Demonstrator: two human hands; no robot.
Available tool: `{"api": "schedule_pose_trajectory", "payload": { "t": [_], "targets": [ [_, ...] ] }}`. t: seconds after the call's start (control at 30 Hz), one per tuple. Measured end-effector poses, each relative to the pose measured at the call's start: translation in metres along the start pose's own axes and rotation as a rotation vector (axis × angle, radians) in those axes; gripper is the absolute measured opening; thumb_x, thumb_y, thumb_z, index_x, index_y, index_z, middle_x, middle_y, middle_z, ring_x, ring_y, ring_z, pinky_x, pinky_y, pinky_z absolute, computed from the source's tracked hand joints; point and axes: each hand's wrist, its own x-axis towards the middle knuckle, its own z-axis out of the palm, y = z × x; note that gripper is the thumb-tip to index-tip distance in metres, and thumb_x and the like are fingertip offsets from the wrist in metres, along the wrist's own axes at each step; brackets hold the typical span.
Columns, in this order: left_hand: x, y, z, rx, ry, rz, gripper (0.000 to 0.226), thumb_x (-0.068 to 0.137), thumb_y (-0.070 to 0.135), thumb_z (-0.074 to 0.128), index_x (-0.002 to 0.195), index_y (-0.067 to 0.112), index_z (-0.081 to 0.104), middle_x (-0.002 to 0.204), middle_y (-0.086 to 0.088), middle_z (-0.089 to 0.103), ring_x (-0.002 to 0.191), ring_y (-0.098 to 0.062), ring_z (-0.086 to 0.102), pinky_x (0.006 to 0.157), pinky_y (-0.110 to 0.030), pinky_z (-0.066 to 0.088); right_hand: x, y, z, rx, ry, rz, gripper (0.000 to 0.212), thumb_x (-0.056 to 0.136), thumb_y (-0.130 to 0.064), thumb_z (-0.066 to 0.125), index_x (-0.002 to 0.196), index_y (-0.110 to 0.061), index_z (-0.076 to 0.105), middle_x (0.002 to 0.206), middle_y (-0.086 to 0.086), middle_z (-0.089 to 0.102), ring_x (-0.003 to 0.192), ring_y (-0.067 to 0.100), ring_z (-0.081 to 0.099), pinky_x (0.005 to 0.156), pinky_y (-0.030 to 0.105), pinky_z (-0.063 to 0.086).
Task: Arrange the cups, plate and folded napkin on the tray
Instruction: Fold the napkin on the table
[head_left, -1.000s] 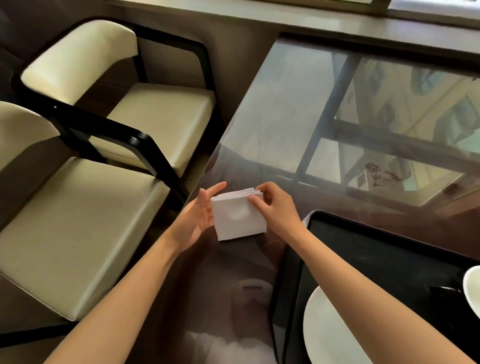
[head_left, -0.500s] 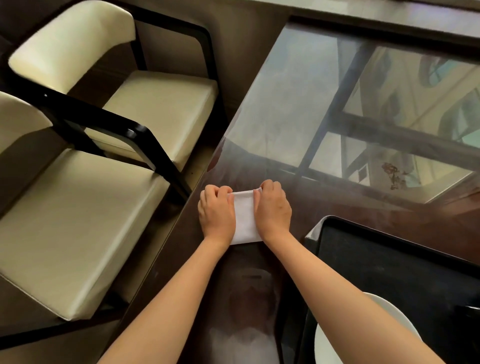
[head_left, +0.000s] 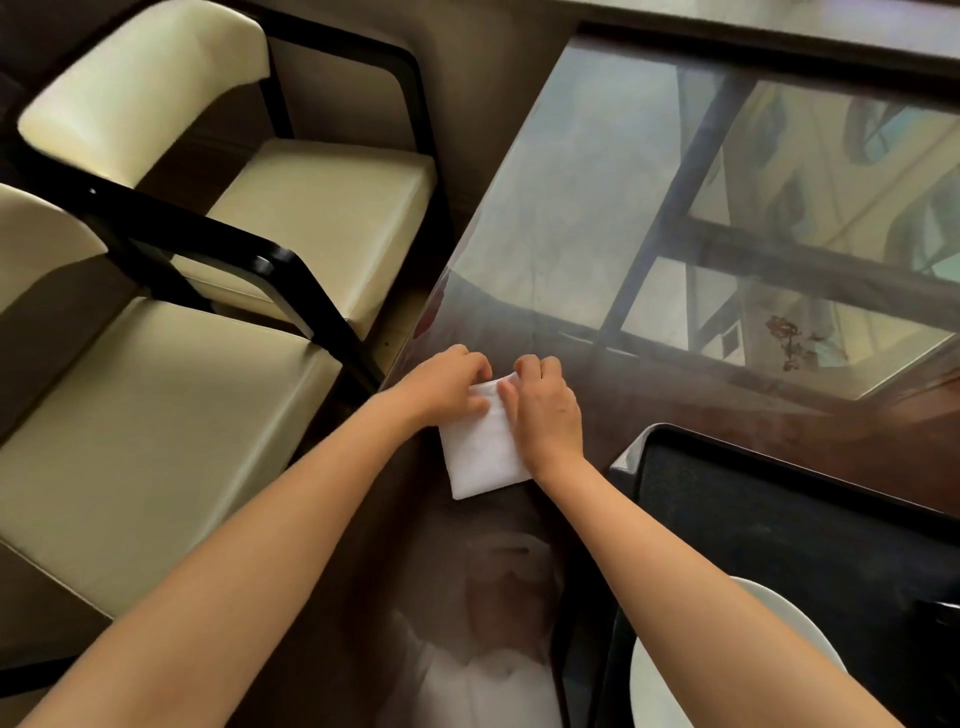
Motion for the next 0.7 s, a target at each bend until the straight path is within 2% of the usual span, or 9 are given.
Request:
{"api": "schedule_pose_trajectory", "payload": {
  "t": [0.1,0.2,0.3,0.37,0.47,0.53,0.6,0.63,0.7],
  "targets": [
    [0.004,0.005,-0.008,0.011,-0.14,-0.072,0.041,0.081,0.034,0.064,0.112,0.012,0.052,0.103,-0.002,0.053,0.091,-0.018,0.051,0.073,-0.028,0.04,-0.003,0.001,-0.002,0.041,-0.005,-0.039,0.027,0.094,-0.023,0.048,0.11,-0.002,0.051,0.107,0.019,0.052,0.081,0.038,0.057,0.071,0.04,0.046],
    [0.006,0.012,-0.008,0.076,-0.242,-0.08,0.031,0.087,0.037,0.052,0.101,0.01,0.054,0.092,-0.002,0.054,0.082,-0.018,0.05,0.061,-0.026,0.036,-0.004,0.003,-0.003,0.044,-0.012,-0.056,0.028,0.095,-0.024,0.046,0.112,-0.003,0.052,0.108,0.018,0.053,0.086,0.036,0.055,0.076,0.039,0.044],
    [-0.001,0.017,-0.008,0.008,-0.297,-0.089,0.023,0.093,0.033,0.043,0.081,0.015,0.049,0.085,-0.002,0.052,0.073,-0.015,0.047,0.057,-0.025,0.034,-0.003,0.008,-0.007,0.014,-0.021,-0.07,0.029,0.095,-0.029,0.044,0.11,-0.006,0.052,0.108,0.013,0.054,0.095,0.029,0.052,0.082,0.036,0.041],
    [-0.012,0.017,-0.013,-0.106,-0.243,-0.08,0.024,0.095,0.033,0.041,0.079,0.017,0.047,0.081,0.001,0.051,0.07,-0.01,0.046,0.057,-0.024,0.033,-0.003,0.01,-0.015,0.111,0.006,-0.023,0.029,0.094,-0.031,0.046,0.106,-0.006,0.054,0.104,0.012,0.056,0.097,0.027,0.05,0.082,0.036,0.04],
    [-0.034,0.013,-0.025,-0.418,-0.081,-0.046,0.024,0.096,0.035,0.041,0.1,0.014,0.05,0.093,-0.003,0.057,0.085,-0.018,0.055,0.073,-0.03,0.042,0.002,0.013,-0.038,0.452,0.068,0.221,0.033,0.096,-0.033,0.039,0.097,-0.006,0.056,0.094,0.009,0.06,0.095,0.028,0.054,0.076,0.036,0.04],
    [-0.049,0.017,-0.032,-0.694,0.055,0.01,0.018,0.096,0.036,0.041,0.104,0.022,0.05,0.097,0.0,0.059,0.091,-0.017,0.058,0.081,-0.032,0.046,0.008,0.012,-0.062,0.78,0.034,0.452,0.046,0.098,-0.04,0.029,0.097,-0.004,0.057,0.084,0.007,0.062,0.082,0.026,0.06,0.068,0.035,0.045],
    [-0.06,0.029,-0.033,-0.88,0.198,0.047,0.015,0.095,0.037,0.042,0.104,0.028,0.05,0.098,0.002,0.059,0.091,-0.014,0.058,0.082,-0.029,0.047,0.008,0.008,-0.085,1.07,-0.086,0.589,0.059,0.096,-0.051,0.022,0.092,-0.007,0.062,0.073,0.004,0.063,0.063,0.017,0.062,0.054,0.03,0.052],
    [-0.063,0.038,-0.032,-0.915,0.266,0.055,0.014,0.095,0.037,0.042,0.103,0.028,0.05,0.098,0.002,0.059,0.091,-0.013,0.057,0.081,-0.028,0.047,0.006,0.004,-0.095,1.099,-0.118,0.577,0.061,0.094,-0.057,0.022,0.082,-0.012,0.062,0.069,0.001,0.062,0.06,0.015,0.062,0.05,0.027,0.05],
    [-0.066,0.057,-0.027,-0.94,0.347,0.05,0.014,0.095,0.035,0.042,0.101,0.026,0.051,0.097,-0.001,0.06,0.091,-0.016,0.058,0.082,-0.032,0.047,0.001,-0.004,-0.109,0.991,-0.078,0.451,0.056,0.09,-0.062,0.029,0.071,-0.016,0.054,0.069,-0.001,0.058,0.066,0.016,0.058,0.057,0.028,0.045]
  ]
}}
